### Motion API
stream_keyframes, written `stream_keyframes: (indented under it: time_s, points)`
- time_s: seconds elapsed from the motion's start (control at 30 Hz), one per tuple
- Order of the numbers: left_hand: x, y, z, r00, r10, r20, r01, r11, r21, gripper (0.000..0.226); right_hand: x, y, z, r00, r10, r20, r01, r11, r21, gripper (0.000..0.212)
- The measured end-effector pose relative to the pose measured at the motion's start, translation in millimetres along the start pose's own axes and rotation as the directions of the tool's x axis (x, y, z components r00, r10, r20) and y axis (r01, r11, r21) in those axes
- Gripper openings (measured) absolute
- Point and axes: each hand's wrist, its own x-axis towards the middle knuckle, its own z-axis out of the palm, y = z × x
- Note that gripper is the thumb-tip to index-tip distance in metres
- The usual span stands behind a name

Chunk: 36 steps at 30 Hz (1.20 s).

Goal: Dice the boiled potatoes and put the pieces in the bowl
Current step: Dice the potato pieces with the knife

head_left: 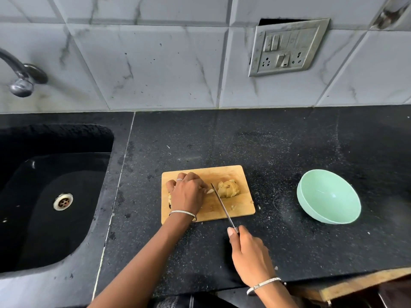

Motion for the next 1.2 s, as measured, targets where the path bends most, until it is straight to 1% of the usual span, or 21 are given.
stream_keyframes:
  time_s: [0.1, 0.27, 0.37, 0.7, 1.0, 1.2]
  points:
    - [-3.3, -1.0, -4.4, 1.000, -0.023, -0.008, 0.023, 1.000, 0.004, 0.012, 4.3, -1.5, 5.3, 1.000, -0.010, 0.013, 0.010, 0.999, -0.035, 0.033]
    - [-4.3, -1.2, -3.6, 1.000, -0.003, 0.010, 0.002, 1.000, 0.029, 0.010, 6.0, -7.5, 4.3, 1.000, -0.013, 0.025, 0.015, 0.997, -0.076, 0.038]
    - [-2.7, 0.6, -1.6, 1.000, 0.008, 0.018, -0.009, 0.999, 0.042, 0.010, 4.0, -11.1, 1.7, 1.000, -0.003, 0.017, 0.004, 0.995, -0.096, 0.037]
    - [2.6, 0.9, 4.6, 1.000, 0.015, 0.019, -0.016, 0.999, 0.052, 0.012, 9.7, -9.5, 1.6, 1.000, 0.000, 0.004, 0.000, 0.995, -0.100, 0.038]
    - [3.1, 1.3, 8.2, 1.000, 0.018, 0.004, -0.018, 0.998, 0.055, 0.015, 18.5, -10.4, 1.4, 0.994, 0.084, 0.076, -0.078, 0.994, -0.080, 0.037]
    - [2.9, 1.4, 11.5, 1.000, 0.011, -0.024, -0.008, 0.996, 0.091, 0.017, 13.5, -14.5, 2.1, 0.996, 0.063, 0.060, -0.053, 0.987, -0.151, 0.039]
